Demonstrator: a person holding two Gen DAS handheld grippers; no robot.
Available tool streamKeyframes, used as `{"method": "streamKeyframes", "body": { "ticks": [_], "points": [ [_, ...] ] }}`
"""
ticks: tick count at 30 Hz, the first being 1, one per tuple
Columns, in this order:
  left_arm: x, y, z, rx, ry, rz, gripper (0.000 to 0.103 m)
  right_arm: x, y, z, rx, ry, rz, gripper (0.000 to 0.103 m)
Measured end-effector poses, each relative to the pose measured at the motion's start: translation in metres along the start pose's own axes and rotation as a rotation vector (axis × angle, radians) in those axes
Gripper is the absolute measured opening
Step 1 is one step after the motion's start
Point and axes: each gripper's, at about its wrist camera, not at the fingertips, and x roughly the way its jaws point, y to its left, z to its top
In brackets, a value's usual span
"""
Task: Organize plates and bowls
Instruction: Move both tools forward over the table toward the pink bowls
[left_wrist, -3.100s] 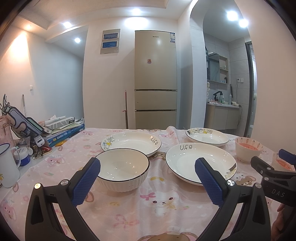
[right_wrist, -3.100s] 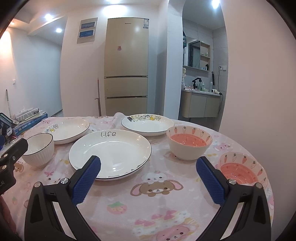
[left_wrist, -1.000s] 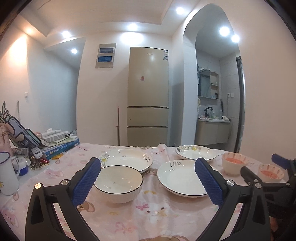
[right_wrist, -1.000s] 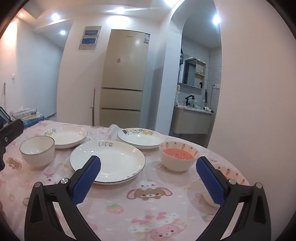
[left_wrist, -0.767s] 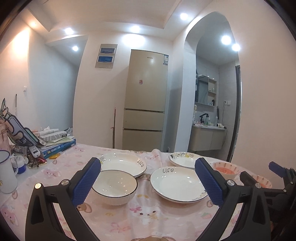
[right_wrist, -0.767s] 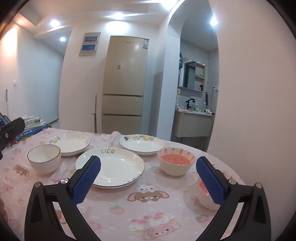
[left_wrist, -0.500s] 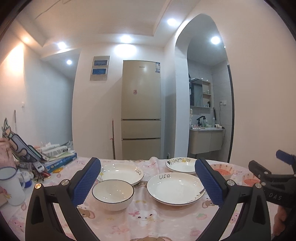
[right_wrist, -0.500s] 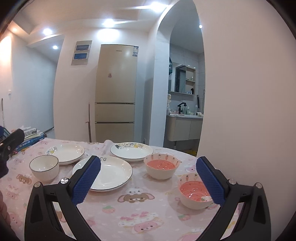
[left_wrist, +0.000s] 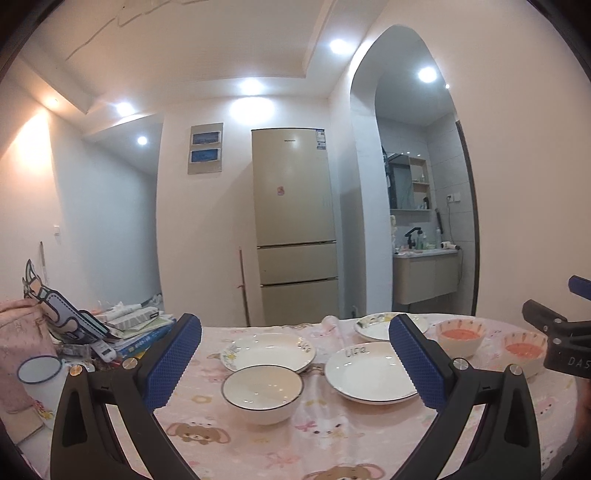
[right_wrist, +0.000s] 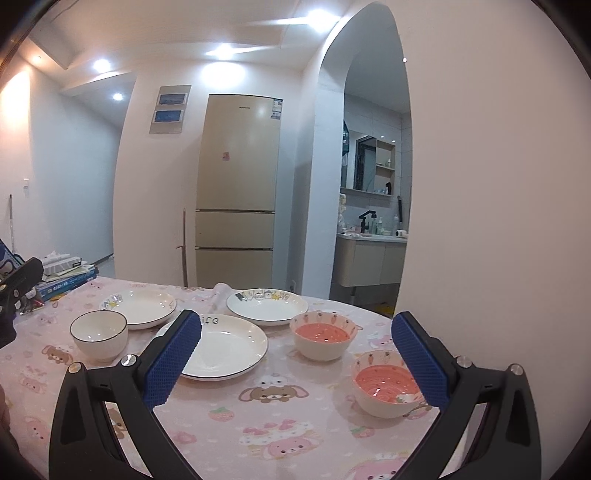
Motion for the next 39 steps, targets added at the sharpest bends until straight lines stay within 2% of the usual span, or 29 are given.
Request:
{"method": "streamKeyframes", "body": {
  "ticks": [7,10,13,17,19,24,26,28,32,35,37,39],
  "points": [
    [0.006,0.017,0.003,-0.013,0.008,0.018,0.103,0.003,0.012,0.007,-0.015,-0.053,0.016,0.103],
    [0.010,0.021,0.001,-0.020,0.025,0.024,0.103,0.009,0.019,0.009,-0.024,-0.042,0.062,0.103],
    [0.025,0.026,-0.005,-0.021,0.088,0.050,0.103,0.020,0.027,0.009,-0.044,-0.027,0.085,0.103],
    [0.045,0.045,-0.017,-0.082,0.180,0.048,0.103,0.027,0.023,0.010,-0.052,-0.043,0.029,0.103],
    [0.048,0.047,-0.021,-0.091,0.200,0.044,0.103,0.034,0.013,0.011,-0.017,-0.021,0.025,0.103],
    [0.058,0.042,-0.024,-0.042,0.218,0.073,0.103,0.056,-0.007,0.008,0.058,0.077,0.044,0.099],
    [0.067,0.041,-0.024,-0.004,0.248,0.135,0.103,0.061,-0.007,0.009,0.048,0.104,0.065,0.096],
    [0.072,0.046,-0.023,-0.011,0.260,0.163,0.103,0.062,-0.007,0.015,0.017,0.095,0.076,0.094],
    [0.076,0.050,-0.016,-0.069,0.275,0.090,0.103,0.062,-0.020,0.027,0.024,0.061,0.049,0.094],
    [0.077,0.032,-0.004,-0.026,0.258,0.032,0.103,0.064,-0.040,0.034,0.059,0.064,0.029,0.094],
    [0.079,0.023,0.004,-0.001,0.242,0.005,0.099,0.066,-0.056,0.039,0.107,0.080,0.015,0.092],
    [0.082,0.020,0.009,-0.017,0.238,-0.004,0.097,0.072,-0.064,0.045,0.151,0.125,0.074,0.092]
  ]
}}
